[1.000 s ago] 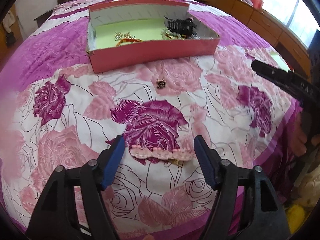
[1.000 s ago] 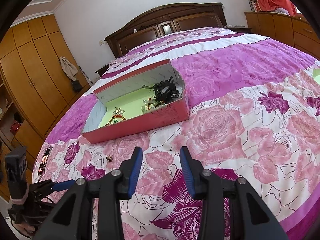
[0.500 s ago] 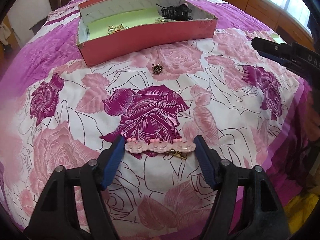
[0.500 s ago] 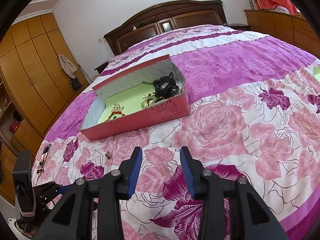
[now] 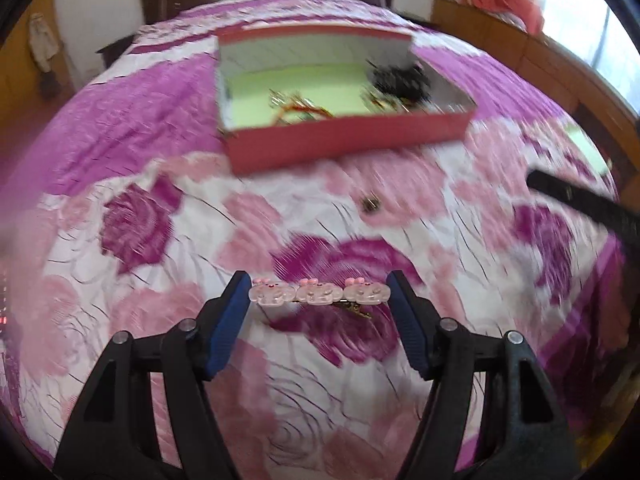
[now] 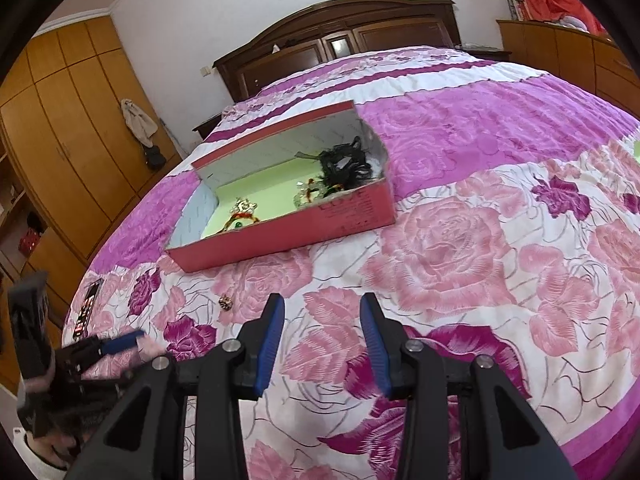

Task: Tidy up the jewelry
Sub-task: 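Close the left tool on the pink flower hair clip and lift it, then grasp the small dark earring with the right tool while the left tool holds the hair clip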

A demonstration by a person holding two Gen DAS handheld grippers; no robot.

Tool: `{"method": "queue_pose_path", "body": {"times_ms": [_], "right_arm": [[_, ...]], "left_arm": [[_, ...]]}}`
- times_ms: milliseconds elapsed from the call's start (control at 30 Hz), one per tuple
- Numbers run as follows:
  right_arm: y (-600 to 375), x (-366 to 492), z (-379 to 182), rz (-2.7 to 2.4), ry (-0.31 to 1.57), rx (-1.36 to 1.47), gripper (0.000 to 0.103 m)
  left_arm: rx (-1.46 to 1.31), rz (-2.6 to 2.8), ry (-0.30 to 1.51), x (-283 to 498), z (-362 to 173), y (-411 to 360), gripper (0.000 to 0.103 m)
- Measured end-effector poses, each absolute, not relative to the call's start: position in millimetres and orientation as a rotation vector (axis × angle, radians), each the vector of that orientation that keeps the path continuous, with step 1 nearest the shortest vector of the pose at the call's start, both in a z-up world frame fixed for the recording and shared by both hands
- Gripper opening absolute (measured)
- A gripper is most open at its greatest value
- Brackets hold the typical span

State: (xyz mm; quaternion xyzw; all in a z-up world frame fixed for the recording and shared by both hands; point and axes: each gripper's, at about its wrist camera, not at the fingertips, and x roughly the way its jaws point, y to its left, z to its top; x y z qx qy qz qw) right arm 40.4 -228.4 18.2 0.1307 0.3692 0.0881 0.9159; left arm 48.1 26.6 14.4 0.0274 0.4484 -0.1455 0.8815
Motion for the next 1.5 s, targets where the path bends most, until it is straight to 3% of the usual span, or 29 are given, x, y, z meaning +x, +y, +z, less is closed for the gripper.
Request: {"method": "queue_pose_path", "body": {"times_ms": [933, 1267, 1500], "right_arm": [[-123, 77, -5, 0.313, 0.813, 0.124, 0.042], [-105, 96, -28, 0.316, 0.862, 0.085, 0.026], [-103, 103, -37, 0.298, 0.876, 0.073, 0.021]], "left_arm": [[-0.090, -0.143, 0.829, 100, 5, 56, 0.062], [-0.121, -0.142, 0.843, 105, 0, 61, 0.062], [-0.128, -0.142, 0.846, 105, -2, 62, 0.062]]}}
